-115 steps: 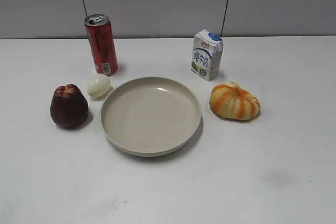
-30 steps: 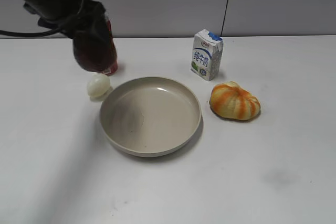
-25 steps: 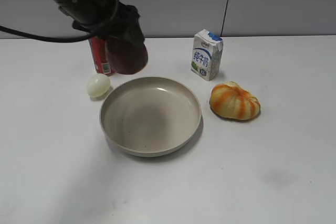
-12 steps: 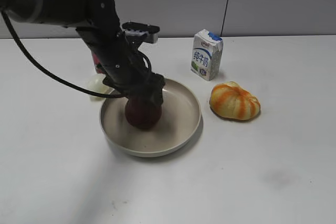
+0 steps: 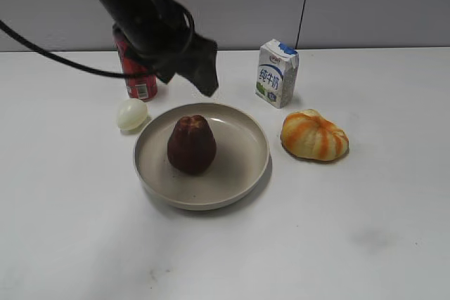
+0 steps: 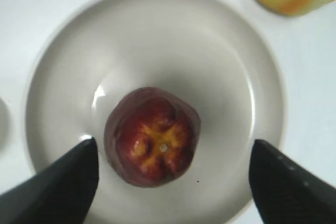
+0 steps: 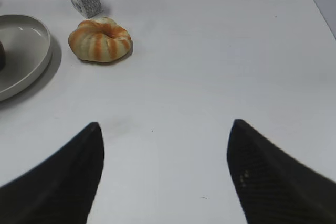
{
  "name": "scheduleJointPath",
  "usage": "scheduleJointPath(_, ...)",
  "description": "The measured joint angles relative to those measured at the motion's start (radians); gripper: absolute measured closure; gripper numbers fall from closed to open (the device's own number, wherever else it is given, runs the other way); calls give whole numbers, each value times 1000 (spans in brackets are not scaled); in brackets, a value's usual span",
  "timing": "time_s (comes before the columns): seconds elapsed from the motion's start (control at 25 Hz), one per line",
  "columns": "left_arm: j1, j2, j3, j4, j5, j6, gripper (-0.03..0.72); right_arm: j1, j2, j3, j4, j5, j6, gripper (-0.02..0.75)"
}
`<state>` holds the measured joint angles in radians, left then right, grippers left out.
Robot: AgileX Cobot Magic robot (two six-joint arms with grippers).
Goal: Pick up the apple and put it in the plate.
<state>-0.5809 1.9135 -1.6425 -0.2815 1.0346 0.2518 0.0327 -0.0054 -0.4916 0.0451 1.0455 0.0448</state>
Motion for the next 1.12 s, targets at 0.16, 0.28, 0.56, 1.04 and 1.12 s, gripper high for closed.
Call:
scheduleJointPath(0.16,1,-119,-37,87,135,-20,-1,0,0,0,0,0,0,153)
scheduleJointPath(0.28,11,-193,-28,191,172,-66,2,0,0,0,0,0,0,153)
scheduleJointPath(0.56,126,-407,152,259,180,-141,22,0,0,0,0,0,0,153)
scheduleJointPath(1.04,475,-1023,803,282,135,-157,54,0,0,0,0,0,0,153)
scheduleJointPath(1.12,490,-1143,894,282,114,-159,58,0,0,0,0,0,0,153)
